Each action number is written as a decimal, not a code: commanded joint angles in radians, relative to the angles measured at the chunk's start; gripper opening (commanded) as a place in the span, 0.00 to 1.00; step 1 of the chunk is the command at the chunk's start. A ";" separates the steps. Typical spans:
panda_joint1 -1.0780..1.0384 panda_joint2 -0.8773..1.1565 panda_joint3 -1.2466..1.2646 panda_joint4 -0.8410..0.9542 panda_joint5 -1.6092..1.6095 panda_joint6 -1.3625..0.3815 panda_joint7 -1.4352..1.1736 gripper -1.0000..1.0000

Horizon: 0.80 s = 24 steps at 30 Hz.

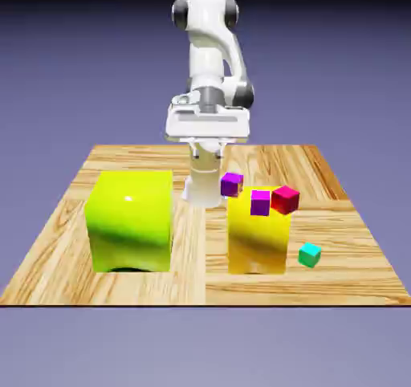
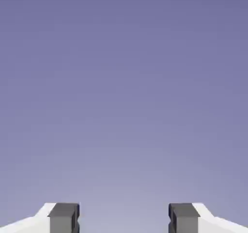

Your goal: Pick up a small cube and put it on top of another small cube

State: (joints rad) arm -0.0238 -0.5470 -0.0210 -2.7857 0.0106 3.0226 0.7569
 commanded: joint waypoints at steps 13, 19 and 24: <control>-0.043 0.471 0.212 0.349 -0.138 -0.428 0.109 0.50; -0.021 0.689 0.347 0.502 -0.223 -0.633 0.146 0.50; 0.011 0.870 0.472 0.625 -0.301 -0.807 0.174 0.50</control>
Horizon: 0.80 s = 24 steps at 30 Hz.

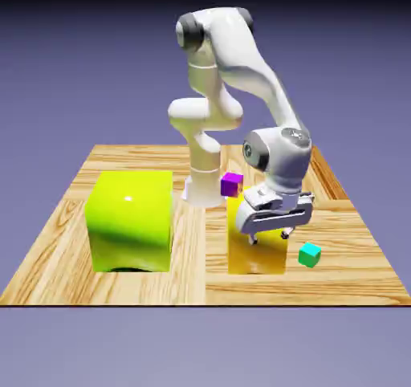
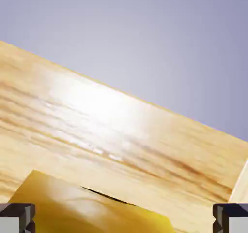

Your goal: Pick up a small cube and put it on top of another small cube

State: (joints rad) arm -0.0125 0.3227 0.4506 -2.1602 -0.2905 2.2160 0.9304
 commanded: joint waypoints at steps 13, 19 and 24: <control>0.104 0.373 0.217 0.207 -0.201 -0.286 0.068 0.50; 0.109 0.401 0.196 0.184 -0.227 -0.240 0.083 0.00; 0.089 0.248 0.136 0.305 -0.132 -0.391 0.021 0.00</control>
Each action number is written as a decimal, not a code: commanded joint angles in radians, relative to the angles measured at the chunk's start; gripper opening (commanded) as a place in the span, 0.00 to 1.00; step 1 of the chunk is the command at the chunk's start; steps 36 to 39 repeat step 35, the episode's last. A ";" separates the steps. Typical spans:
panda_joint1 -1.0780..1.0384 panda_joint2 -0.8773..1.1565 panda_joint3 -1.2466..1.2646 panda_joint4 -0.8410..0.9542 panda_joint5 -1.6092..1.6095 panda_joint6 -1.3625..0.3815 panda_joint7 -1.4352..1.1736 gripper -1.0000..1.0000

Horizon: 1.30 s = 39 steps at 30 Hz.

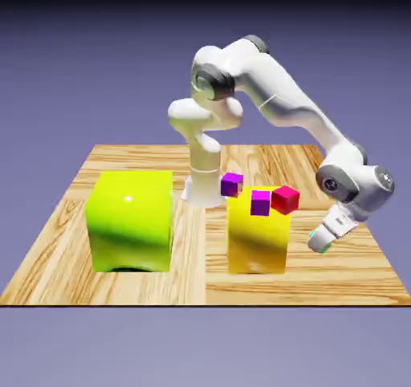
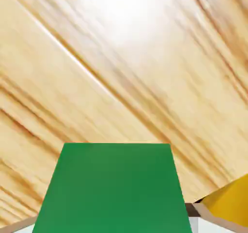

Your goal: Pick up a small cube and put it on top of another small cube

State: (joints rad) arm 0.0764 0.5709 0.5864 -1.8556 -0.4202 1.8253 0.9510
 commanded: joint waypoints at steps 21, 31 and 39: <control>0.042 -0.761 -0.438 -0.313 0.349 -0.307 -0.276 0.00; 0.054 -0.846 -0.456 -0.593 0.382 -0.154 -0.302 0.00; 0.054 -0.844 -0.456 -0.558 0.382 -0.187 -0.303 1.00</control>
